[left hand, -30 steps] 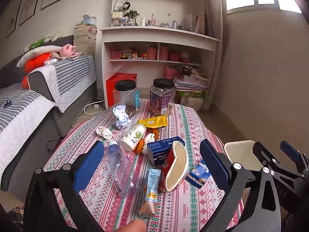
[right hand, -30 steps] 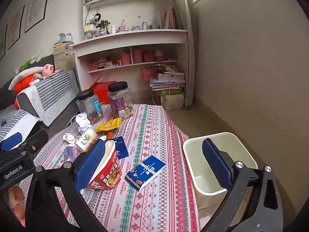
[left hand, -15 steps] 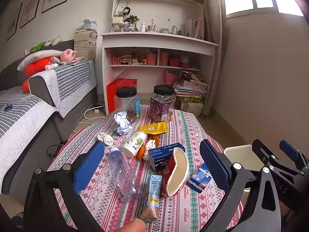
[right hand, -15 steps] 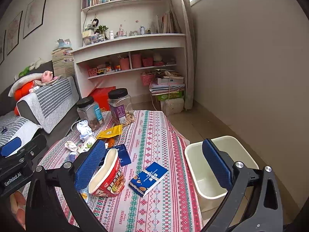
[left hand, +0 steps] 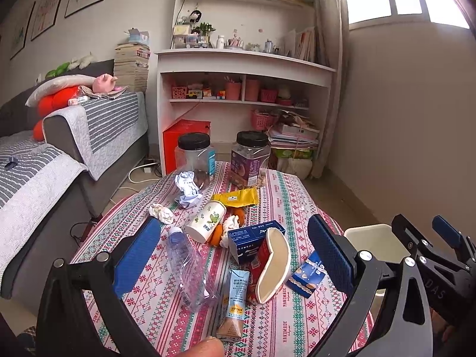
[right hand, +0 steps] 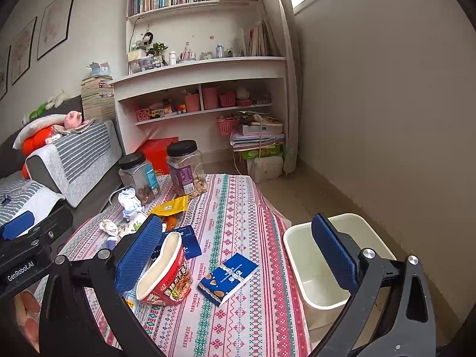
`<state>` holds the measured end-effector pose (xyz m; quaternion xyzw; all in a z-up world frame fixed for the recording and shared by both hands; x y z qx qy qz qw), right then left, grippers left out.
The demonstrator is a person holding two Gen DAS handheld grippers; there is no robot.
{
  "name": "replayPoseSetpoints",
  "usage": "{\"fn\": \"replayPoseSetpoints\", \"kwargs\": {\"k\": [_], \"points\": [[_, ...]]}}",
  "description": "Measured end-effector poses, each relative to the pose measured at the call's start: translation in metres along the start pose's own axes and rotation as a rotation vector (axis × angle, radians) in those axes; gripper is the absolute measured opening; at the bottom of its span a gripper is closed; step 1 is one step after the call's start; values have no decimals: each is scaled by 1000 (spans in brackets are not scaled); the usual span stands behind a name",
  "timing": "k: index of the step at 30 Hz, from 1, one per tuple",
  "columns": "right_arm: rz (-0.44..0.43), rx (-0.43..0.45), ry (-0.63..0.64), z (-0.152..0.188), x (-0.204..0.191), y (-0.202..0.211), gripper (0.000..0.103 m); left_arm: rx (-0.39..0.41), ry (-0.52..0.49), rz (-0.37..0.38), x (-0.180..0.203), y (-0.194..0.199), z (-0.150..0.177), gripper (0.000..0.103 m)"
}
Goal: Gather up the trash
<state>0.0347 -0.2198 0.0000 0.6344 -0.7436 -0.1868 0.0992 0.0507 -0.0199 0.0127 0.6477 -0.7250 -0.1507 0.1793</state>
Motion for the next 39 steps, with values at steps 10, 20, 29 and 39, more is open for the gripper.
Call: {"fn": "replayPoseSetpoints", "kwargs": {"k": [10, 20, 29, 39], "points": [[1, 18, -1, -3, -1, 4, 96, 13, -1, 13, 3, 0, 0, 96], [2, 37, -6, -2, 1, 8, 96, 18, -1, 18, 4, 1, 0, 96], [1, 45, -14, -3, 4, 11, 96, 26, -6, 31, 7, 4, -1, 96], [-1, 39, -14, -4, 4, 12, 96, 26, -1, 36, 6, 4, -1, 96]]}}
Point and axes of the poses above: each gripper's, at about its wrist camera, not at the fingertips, and y roughly against the way its jaws point, x to its right, z to its underside, the point moved 6 cm from there along -y, roughly the way its jaws point
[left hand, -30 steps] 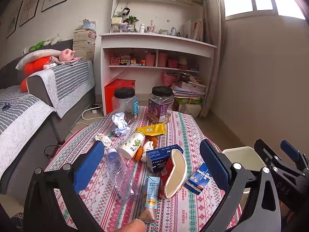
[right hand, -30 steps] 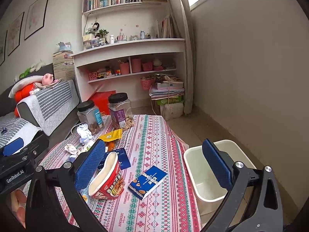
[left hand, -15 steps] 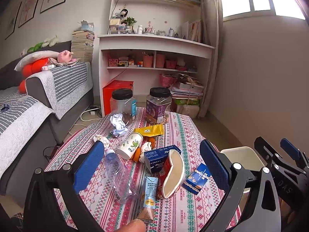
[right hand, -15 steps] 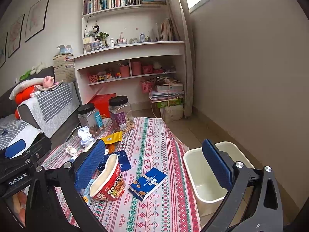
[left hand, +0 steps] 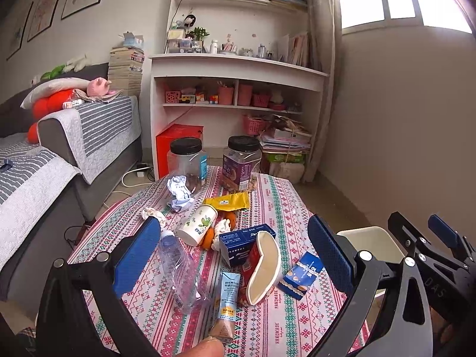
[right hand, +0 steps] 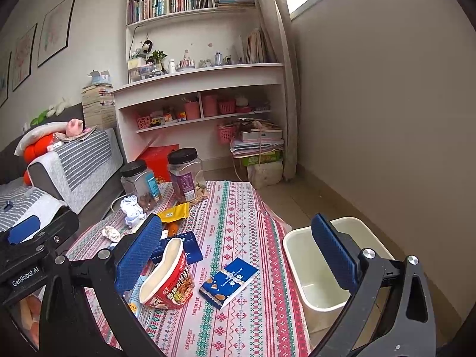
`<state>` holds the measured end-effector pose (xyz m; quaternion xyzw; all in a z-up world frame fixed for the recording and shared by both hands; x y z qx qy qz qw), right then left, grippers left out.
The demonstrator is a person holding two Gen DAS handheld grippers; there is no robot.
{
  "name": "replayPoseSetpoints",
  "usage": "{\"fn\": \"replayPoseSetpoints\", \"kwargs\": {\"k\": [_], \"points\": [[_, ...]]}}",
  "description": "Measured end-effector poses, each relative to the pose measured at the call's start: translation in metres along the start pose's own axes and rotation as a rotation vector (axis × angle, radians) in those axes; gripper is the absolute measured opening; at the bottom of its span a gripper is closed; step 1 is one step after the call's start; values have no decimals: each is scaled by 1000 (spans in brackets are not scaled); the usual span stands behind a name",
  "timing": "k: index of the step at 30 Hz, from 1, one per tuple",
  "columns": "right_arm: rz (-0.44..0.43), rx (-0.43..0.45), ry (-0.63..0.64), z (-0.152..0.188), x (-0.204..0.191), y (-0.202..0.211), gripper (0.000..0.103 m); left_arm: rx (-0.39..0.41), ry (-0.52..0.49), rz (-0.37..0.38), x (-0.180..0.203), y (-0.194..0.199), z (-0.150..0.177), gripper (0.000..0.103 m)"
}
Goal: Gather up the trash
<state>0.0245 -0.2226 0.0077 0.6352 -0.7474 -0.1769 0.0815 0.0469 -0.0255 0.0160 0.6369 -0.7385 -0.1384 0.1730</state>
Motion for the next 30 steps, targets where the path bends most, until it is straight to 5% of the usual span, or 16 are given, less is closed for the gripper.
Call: {"fn": "replayPoseSetpoints", "kwargs": {"k": [19, 30], "points": [[8, -25, -9, 5, 0, -5, 96, -18, 9, -4, -3, -1, 2, 96], [-5, -223, 45, -1, -5, -42, 96, -228, 148, -3, -45, -45, -2, 96]]}}
Point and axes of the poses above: each gripper's, at about its wrist camera, not at the fingertips, and y roughly against the way its jaws point, x to its right, z to its underside, the point moved 6 cm from there along -y, roughly the way its jaws point
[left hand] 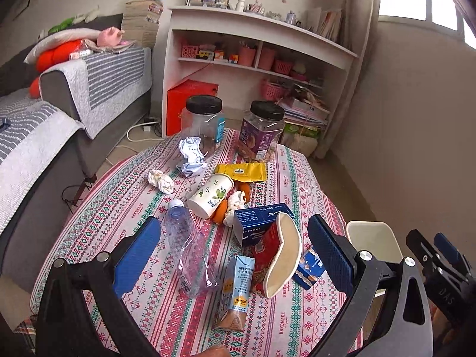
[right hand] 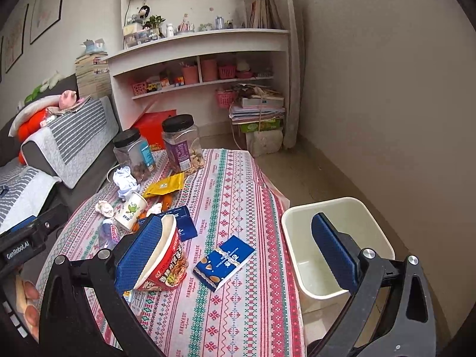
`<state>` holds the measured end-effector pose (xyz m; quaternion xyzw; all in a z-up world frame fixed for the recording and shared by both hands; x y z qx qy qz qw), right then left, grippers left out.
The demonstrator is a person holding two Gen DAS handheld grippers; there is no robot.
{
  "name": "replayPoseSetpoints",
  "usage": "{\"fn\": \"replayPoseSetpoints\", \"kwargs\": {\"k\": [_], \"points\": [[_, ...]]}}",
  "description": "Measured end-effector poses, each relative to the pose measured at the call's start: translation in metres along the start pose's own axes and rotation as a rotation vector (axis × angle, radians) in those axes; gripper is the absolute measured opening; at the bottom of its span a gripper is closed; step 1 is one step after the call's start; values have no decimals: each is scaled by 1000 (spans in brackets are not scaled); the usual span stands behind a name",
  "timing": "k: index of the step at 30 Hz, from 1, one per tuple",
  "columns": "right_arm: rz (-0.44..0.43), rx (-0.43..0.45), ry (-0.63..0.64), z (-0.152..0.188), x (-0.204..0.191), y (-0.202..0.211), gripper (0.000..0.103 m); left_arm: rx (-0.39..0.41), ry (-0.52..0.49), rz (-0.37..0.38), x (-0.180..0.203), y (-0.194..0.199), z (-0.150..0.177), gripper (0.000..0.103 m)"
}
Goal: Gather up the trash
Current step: 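Grasp the red noodle cup with the right gripper while the left grasps the water bottle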
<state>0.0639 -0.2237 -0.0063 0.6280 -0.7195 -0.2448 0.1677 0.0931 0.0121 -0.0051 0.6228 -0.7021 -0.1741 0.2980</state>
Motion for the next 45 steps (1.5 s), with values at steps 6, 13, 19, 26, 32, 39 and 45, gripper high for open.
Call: {"fn": "replayPoseSetpoints", "kwargs": {"k": [6, 13, 19, 26, 32, 39, 45], "points": [[-16, -133, 143, -13, -17, -36, 96, -186, -43, 1, -10, -43, -18, 96], [-50, -319, 50, 19, -8, -94, 96, -388, -109, -150, -32, -104, 26, 96], [-121, -371, -14, 22, -23, -113, 96, -483, 34, -243, -70, -140, 36, 96], [-155, -456, -29, 31, -58, -148, 96, -617, 176, -261, -94, -186, 49, 96], [-161, -544, -33, 48, -76, -174, 96, -694, 185, -222, -98, -207, 73, 72], [-166, -571, -19, 58, -87, -188, 96, -581, 105, -157, -90, -177, 49, 61], [-205, -593, -2, 63, -94, -191, 60, -481, 77, -135, -93, -146, 29, 61]]}}
Point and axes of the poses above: each gripper's, at about its wrist camera, not at the fingertips, and y roughly against the way its jaws point, x to its right, z to its underside, the point moved 6 cm from there along -y, roughly the way its jaws point
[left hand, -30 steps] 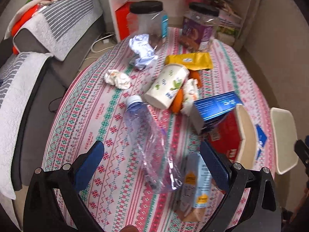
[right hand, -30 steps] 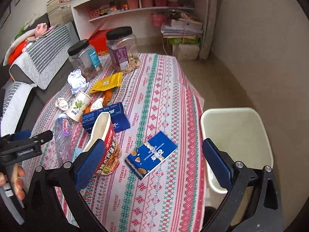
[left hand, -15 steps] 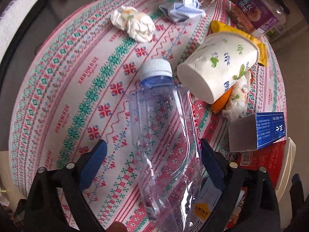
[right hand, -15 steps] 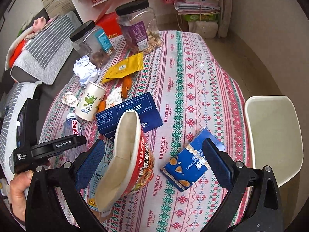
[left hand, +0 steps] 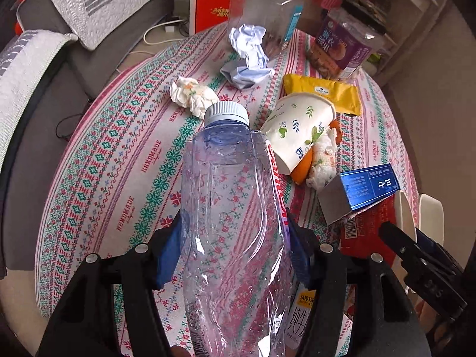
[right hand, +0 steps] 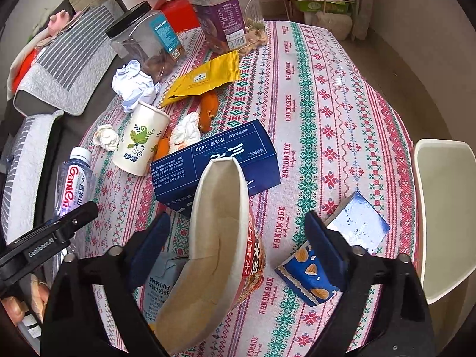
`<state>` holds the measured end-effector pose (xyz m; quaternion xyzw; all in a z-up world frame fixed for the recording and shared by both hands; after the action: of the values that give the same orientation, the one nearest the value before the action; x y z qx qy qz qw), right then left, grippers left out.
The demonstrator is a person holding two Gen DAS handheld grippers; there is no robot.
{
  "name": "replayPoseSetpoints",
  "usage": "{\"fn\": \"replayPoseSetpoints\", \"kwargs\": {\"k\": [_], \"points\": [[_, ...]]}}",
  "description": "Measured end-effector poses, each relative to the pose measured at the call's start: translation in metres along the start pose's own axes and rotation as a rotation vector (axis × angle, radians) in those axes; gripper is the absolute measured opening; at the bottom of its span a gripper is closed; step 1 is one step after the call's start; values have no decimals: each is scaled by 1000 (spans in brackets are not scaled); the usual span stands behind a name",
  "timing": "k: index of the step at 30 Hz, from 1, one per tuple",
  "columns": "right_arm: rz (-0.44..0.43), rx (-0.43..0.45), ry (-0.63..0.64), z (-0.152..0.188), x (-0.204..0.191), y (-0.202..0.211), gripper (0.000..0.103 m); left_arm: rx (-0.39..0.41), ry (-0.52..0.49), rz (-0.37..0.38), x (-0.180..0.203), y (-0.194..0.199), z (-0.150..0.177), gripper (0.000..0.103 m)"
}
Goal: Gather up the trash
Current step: 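Grasp the red noodle cup with the right gripper while the left grasps the water bottle, then carry the noodle cup to the white bin and release it with the right gripper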
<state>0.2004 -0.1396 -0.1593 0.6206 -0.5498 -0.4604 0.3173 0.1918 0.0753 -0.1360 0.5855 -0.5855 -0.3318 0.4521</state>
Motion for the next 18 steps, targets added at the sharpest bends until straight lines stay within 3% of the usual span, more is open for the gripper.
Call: {"fn": "replayPoseSetpoints", "kwargs": {"k": [1, 2, 3, 18], "points": [[-12, -10, 1, 1, 0, -2, 52, 15, -6, 0, 0, 4, 0, 61], [-23, -17, 1, 1, 0, -3, 37, 28, -10, 2, 1, 10, -1, 61], [-21, -14, 3, 1, 0, -2, 33, 40, -14, 6, 4, 13, -2, 61], [-22, 205, 18, -25, 23, 72, 30, 162, -35, 72, 37, 38, -11, 62]]}}
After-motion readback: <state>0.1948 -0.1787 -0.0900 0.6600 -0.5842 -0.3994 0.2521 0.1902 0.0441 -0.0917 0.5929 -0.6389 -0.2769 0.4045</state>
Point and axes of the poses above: each gripper's, at about its wrist camera, not at the fingertips, and y roughly against the way its jaws point, x to its right, z to its underside, the point moved 6 cm from there along -y, roughly the way its jaws point
